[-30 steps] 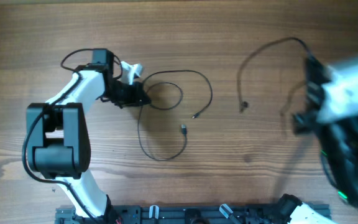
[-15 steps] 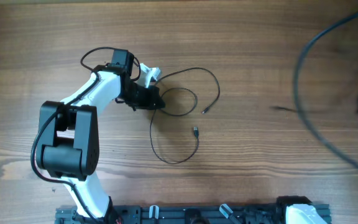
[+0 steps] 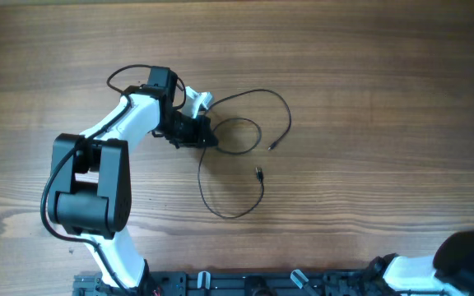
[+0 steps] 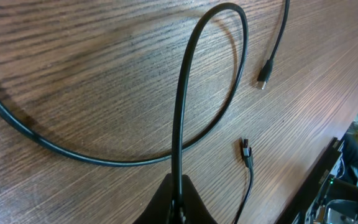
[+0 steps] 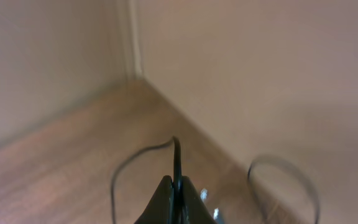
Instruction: Untangle cables
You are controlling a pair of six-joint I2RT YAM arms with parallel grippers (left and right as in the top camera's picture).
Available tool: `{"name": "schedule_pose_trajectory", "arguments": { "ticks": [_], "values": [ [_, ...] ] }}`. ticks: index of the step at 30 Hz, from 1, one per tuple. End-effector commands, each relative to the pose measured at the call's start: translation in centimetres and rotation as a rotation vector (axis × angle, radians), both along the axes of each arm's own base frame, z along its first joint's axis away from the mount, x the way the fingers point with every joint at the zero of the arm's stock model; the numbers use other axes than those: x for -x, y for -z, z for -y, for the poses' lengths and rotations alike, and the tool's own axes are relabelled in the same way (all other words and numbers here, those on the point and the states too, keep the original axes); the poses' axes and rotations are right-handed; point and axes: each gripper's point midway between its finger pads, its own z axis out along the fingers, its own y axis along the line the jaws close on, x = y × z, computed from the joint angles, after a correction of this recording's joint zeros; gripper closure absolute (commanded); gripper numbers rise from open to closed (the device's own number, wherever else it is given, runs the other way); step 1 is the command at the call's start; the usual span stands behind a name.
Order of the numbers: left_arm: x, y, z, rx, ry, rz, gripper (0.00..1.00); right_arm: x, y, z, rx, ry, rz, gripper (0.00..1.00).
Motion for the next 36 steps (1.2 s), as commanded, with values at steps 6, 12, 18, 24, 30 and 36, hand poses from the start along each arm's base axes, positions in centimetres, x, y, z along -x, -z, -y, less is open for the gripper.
{"name": "schedule_pose_trajectory", "arguments": {
  "ticks": [6,12,18,24,30,36],
  "values": [
    [0.0,-1.1,0.3,0.022,0.000,0.015,0.96,9.1,12.2,8.5,-0.454,0.540,0.022,0.96],
    [0.0,-1.1,0.3,0.022,-0.001,0.014,0.96,14.2,16.4,10.3,-0.649,0.735,0.057,0.87],
    [0.1,-1.1,0.3,0.022,-0.001,0.010,0.96,15.6,17.9,8.7,-0.816,0.949,0.150,0.00],
    [0.2,-1.1,0.3,0.021,-0.001,0.007,0.96,8.0,17.0,2.7,-1.017,0.365,0.097,0.00],
    [-0.6,-1.5,0.8,0.056,0.007,0.048,0.96,0.8,15.2,-8.7,-1.020,-0.342,-0.032,0.00],
    [-0.2,-5.1,3.9,0.316,0.062,0.067,0.96,-3.1,15.3,-23.0,-0.901,-0.876,-0.270,0.00]
  ]
}}
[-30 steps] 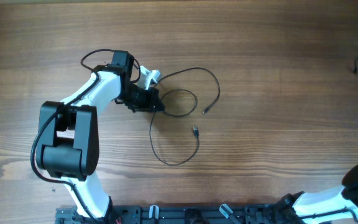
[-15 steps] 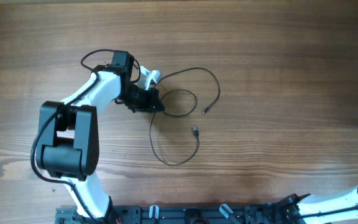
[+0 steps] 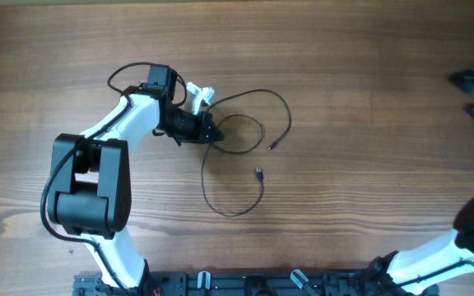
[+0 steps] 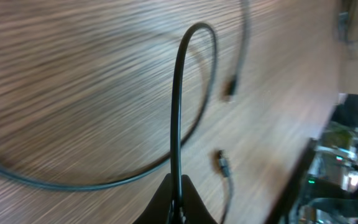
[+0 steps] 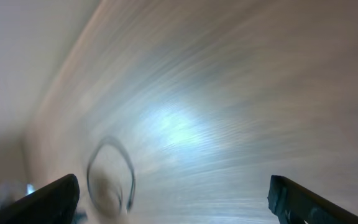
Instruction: Untangle cables
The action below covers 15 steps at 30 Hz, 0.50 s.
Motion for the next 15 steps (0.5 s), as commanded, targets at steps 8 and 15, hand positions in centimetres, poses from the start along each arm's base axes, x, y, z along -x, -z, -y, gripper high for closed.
{"name": "schedule_pose_trajectory", "arguments": {
  "ticks": [8,15],
  "values": [
    [3.5,-7.4,6.6,0.292,0.187,0.061,0.96,-0.2,1.9,-20.7,0.133,-0.777,0.052,0.01],
    [1.7,-7.5,5.2,0.019,0.116,0.225,0.76,2.4,3.5,-25.8,0.278,-0.993,-0.030,0.00]
  ]
}}
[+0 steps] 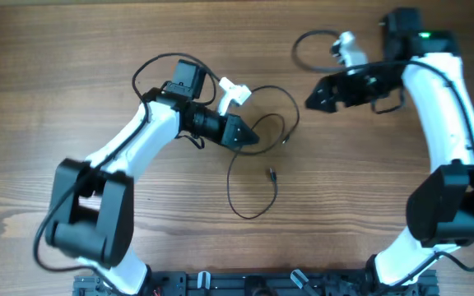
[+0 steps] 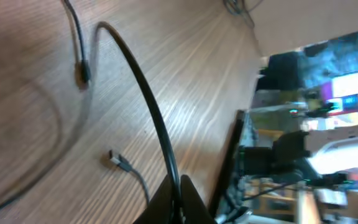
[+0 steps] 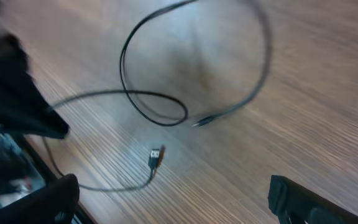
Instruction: Untangle cables
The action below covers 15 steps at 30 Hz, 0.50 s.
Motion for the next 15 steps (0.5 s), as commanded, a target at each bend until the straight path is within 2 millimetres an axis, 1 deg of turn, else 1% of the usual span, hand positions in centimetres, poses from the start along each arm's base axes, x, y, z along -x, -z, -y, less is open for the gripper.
{"name": "schedule_pose_trajectory", "arguments": {
  "ticks": [1,2,3,4,7,8,9,10,12,13,15],
  "values": [
    [-2.4,0.9,-3.0,-0.238,-0.151,0.100,0.67,0.7,1.7,-0.7,0.094,-0.085,-0.004,0.00],
    [-2.7,1.2,-3.5,-0.272,-0.170,0.111,0.62,0.9,1.7,-1.1,0.094,-0.099,-0.003,0.00],
    [-3.2,1.6,-4.5,-0.328,-0.198,0.132,0.53,1.0,1.7,-1.5,0.094,-0.115,-0.001,0.00],
    [-3.8,1.9,-5.5,-0.386,-0.232,0.152,0.49,1.2,1.7,-2.0,0.094,-0.146,0.009,0.00],
    [-5.5,2.5,-9.1,-0.563,-0.372,0.187,0.48,1.4,1.6,-3.0,0.092,-0.174,0.020,0.00],
    [-5.9,2.5,-10.5,-0.619,-0.426,0.195,0.49,1.4,1.5,-3.7,0.082,-0.192,0.029,0.00],
    [-6.1,2.3,-11.4,-0.650,-0.462,0.201,0.50,1.5,1.5,-4.4,0.077,-0.207,0.039,0.00],
    [-6.3,1.8,-12.3,-0.671,-0.508,0.202,0.53,1.7,1.5,-5.2,0.076,-0.227,0.046,0.00],
    [-6.5,0.2,-13.3,-0.663,-0.566,0.219,0.56,2.0,1.6,-6.6,0.077,-0.260,0.056,0.00],
    [-6.7,-1.6,-13.9,-0.638,-0.619,0.238,0.57,2.3,2.1,-7.9,0.078,-0.256,0.053,0.00],
    [-6.6,-3.7,-14.5,-0.607,-0.662,0.273,0.57,2.4,2.9,-8.9,0.087,-0.244,0.052,0.00]
  ]
}}
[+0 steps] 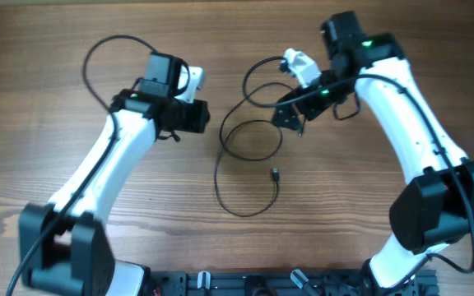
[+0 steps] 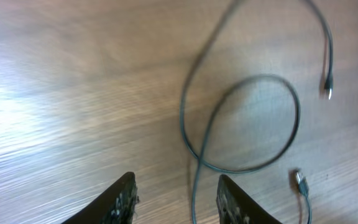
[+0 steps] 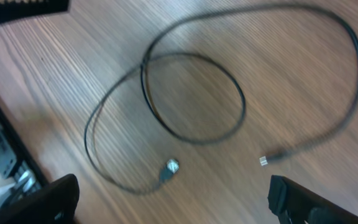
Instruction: Untangle cables
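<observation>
A thin black cable lies in loose crossing loops on the wooden table at mid-frame. One plug rests below the loop; the other end lies under my right gripper. My left gripper hovers open just left of the loops, nothing between its fingers. In the left wrist view the loop and a plug lie ahead of the left gripper. My right gripper hangs wide open over the loop's upper right. Its wrist view shows the loop and both plugs, one nearer than the other.
Another dark cable shows at the table's right edge. A rail with fixtures runs along the front edge. The left arm's own wire arcs over the far left of the table.
My left gripper was shut on the raised cable; now it is open and further left, and the cable lies flat. My open right gripper has moved from the far right to over the loops.
At first my left gripper held the cable at the left-centre of the table, while the right one was shut on another cable off to the right. Then the right was open at the far right. Both then stood nearer the middle. Now the cable lies released between them.
</observation>
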You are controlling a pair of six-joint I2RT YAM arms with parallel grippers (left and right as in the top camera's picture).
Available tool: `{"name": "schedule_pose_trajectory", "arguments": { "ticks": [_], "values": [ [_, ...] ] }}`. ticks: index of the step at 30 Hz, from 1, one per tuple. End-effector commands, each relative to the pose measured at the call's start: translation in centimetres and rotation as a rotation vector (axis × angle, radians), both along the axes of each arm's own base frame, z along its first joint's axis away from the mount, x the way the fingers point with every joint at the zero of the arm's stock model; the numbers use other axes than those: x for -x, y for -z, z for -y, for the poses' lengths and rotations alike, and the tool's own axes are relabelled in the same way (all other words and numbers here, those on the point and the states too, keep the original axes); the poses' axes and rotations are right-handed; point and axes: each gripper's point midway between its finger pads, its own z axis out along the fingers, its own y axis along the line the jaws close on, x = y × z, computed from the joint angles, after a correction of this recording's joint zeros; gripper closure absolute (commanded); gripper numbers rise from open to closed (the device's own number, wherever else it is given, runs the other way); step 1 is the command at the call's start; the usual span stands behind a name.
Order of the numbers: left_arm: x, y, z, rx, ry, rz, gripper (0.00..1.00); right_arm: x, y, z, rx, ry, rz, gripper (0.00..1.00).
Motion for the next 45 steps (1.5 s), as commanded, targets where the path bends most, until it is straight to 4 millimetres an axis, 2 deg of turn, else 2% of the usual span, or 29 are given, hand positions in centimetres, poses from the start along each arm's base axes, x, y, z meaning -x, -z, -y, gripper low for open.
{"name": "schedule_pose_trajectory", "arguments": {
  "ticks": [1,2,4,8,11,14,18,19,21,23,25,26,30,34,36,38,41,45],
  "values": [
    [-0.3,-5.7,-2.4,0.012,-0.125,0.151,0.56,1.0,2.5,-2.0,0.028,0.000,-0.038,0.00],
    [0.0,-7.6,-2.7,0.024,-0.131,0.198,0.53,1.6,3.6,-3.0,0.029,-0.034,-0.034,0.01],
    [0.9,-9.9,-2.9,0.040,-0.131,0.256,0.48,3.0,5.0,-4.4,0.027,-0.098,-0.035,0.02],
    [2.3,-12.7,-3.2,0.060,-0.132,0.321,0.48,6.4,7.5,-7.5,0.015,-0.232,-0.036,0.02],
    [3.0,-12.8,-3.3,0.057,-0.132,0.313,0.48,7.6,8.3,-9.1,0.008,-0.276,-0.022,0.02],
    [3.8,-11.9,-3.5,0.044,-0.131,0.263,0.49,9.6,9.1,-11.0,0.005,-0.310,-0.030,0.02],
    [4.3,-11.5,-3.6,0.037,-0.130,0.238,0.51,11.8,10.1,-12.0,0.017,-0.359,-0.043,0.02],
    [4.4,-11.4,-3.6,0.036,-0.130,0.234,0.51,11.7,10.5,-12.0,0.032,-0.328,-0.046,0.01],
    [4.5,-11.3,-3.6,0.034,-0.131,0.227,0.50,10.3,11.3,-11.7,0.088,-0.167,-0.040,0.01],
    [4.5,-11.3,-3.6,0.035,-0.131,0.228,0.50,7.9,11.8,-11.3,0.133,0.072,-0.020,0.00],
    [4.5,-11.3,-3.6,0.044,-0.148,0.222,0.50,5.2,12.1,-10.3,0.160,0.440,-0.025,0.00],
    [4.5,-11.3,-3.6,0.045,-0.149,0.221,0.50,4.6,12.2,-10.2,0.138,0.571,-0.049,0.00],
    [4.5,-11.3,-3.6,0.045,-0.149,0.221,0.50,3.8,12.3,-10.9,0.060,0.757,-0.107,0.00],
    [4.5,-11.3,-3.6,0.045,-0.149,0.222,0.50,3.4,13.4,-9.6,0.109,0.812,-0.073,0.01],
    [4.5,-11.3,-3.6,0.045,-0.149,0.221,0.50,3.6,14.5,-9.3,0.144,0.765,-0.056,0.09],
    [4.5,-11.3,-3.6,0.045,-0.149,0.222,0.50,3.7,15.3,-9.3,0.167,0.705,-0.043,0.11],
    [4.5,-11.3,-3.6,0.045,-0.149,0.221,0.49,4.5,16.5,-10.7,0.154,0.498,-0.040,0.13],
    [4.5,-11.3,-3.6,0.045,-0.149,0.221,0.50,6.3,18.9,-11.1,0.175,0.276,-0.061,0.15]
  ]
}}
